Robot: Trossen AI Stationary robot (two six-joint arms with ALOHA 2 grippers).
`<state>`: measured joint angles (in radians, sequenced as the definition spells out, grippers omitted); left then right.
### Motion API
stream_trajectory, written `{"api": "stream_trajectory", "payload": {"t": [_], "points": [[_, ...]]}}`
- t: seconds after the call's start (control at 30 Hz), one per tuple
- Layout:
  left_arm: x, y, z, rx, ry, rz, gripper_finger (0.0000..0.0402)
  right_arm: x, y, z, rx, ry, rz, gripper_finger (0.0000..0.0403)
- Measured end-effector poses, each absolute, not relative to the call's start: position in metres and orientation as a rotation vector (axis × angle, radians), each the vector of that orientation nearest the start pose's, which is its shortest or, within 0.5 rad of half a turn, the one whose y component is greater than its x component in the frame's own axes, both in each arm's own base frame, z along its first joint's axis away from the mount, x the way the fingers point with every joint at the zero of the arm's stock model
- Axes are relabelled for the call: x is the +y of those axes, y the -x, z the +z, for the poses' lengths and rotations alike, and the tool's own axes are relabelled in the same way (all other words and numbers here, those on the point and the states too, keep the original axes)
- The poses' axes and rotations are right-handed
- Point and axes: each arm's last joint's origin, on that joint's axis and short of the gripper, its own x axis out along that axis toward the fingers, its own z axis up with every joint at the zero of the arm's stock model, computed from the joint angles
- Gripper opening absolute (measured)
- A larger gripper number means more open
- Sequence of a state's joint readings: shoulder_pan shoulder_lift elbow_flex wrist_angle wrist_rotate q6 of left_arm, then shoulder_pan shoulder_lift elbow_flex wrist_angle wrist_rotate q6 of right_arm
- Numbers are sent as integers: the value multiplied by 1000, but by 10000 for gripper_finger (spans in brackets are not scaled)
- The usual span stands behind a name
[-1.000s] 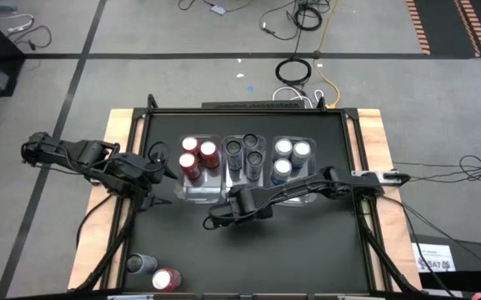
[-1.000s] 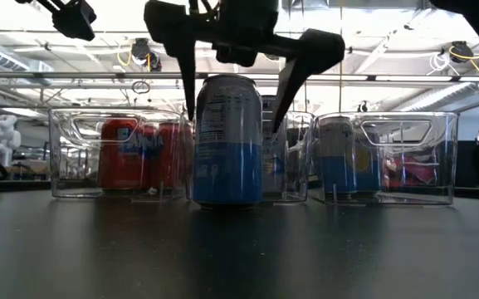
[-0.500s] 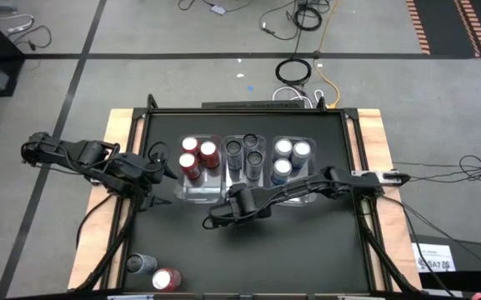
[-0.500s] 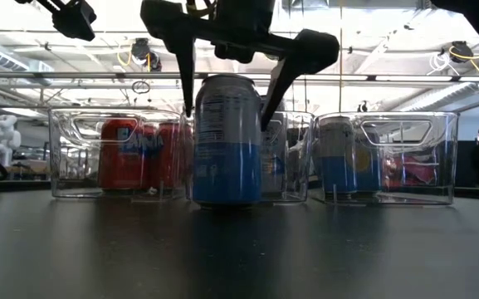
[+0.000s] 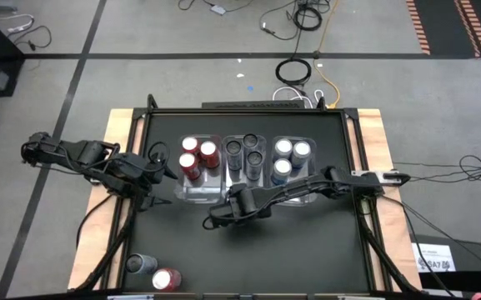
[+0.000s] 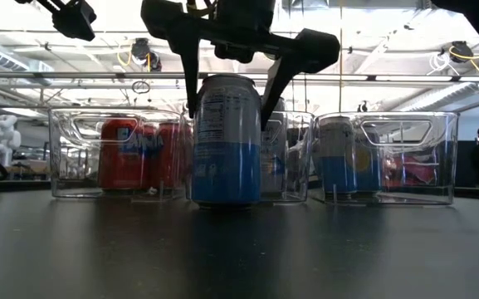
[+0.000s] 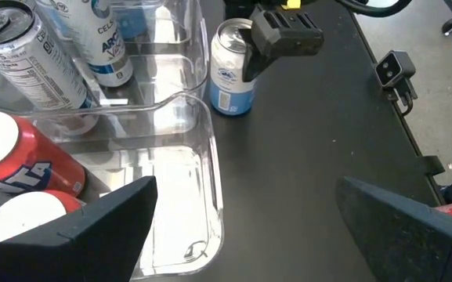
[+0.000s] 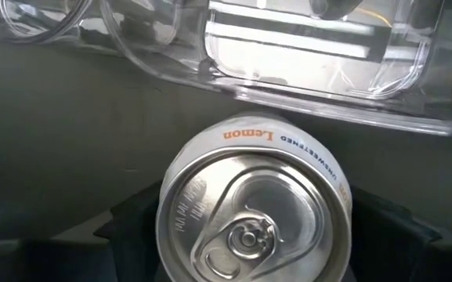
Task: Sort soda cans
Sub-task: Put the blue-white soda can into the middle right transparent bin
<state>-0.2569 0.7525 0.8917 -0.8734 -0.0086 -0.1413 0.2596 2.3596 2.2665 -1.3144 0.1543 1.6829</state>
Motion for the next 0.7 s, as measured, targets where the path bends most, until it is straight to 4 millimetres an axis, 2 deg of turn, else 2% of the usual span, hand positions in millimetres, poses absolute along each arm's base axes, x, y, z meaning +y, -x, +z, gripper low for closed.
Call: {"api": "stream_trajectory", "payload": {"t": [0.17,0.37,0.53,0.63,0.7], "points": [[-34,-129,313,745,39,-184,400,125,-452,243,1031,-1123,-999,296],[-34,-129,313,744,39,-184,400,141,-431,287,913,-1127,-932,297],[-33,-129,313,744,44,-176,400,139,-395,332,802,-1029,-957,298],[-33,-129,313,742,37,-159,400,130,-369,349,852,-968,-1036,298],[-33,-129,313,741,38,-158,400,125,-360,360,858,-930,-973,298]]}}
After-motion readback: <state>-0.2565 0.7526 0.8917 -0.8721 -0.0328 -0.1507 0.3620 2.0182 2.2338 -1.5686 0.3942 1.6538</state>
